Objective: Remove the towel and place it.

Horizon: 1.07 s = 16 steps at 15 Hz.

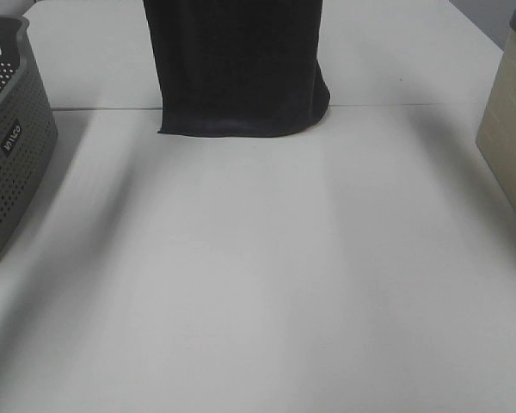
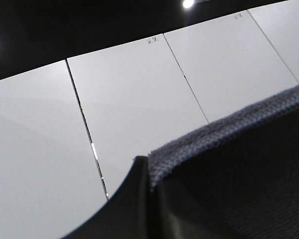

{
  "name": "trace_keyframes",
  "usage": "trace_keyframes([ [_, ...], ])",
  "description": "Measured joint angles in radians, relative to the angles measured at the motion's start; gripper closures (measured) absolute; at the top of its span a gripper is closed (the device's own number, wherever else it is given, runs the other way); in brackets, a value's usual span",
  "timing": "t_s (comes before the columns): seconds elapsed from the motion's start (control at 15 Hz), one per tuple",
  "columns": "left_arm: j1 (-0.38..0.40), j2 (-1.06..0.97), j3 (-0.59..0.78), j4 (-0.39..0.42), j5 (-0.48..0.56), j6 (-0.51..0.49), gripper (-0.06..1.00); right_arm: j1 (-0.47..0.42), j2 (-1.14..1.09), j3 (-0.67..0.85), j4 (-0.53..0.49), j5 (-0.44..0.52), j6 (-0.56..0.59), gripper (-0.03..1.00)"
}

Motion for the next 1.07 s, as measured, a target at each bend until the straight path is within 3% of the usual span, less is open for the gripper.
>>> trace_keyframes([
  [0.33, 0.000, 0.000, 0.000, 0.000, 0.033, 0.000, 0.94, 0.000, 0.000, -0.003, 0.001, 0.005, 0.000, 0.96],
  [0.6, 0.000, 0.000, -0.005, 0.000, -0.033, 0.024, 0.94, 0.000, 0.001, -0.005, 0.007, -0.123, -0.001, 0.96],
  [1.07, 0.000, -0.005, -0.058, 0.051, -0.019, 0.026, 0.94, -0.002, 0.001, -0.005, 0.007, -0.126, -0.001, 0.96],
])
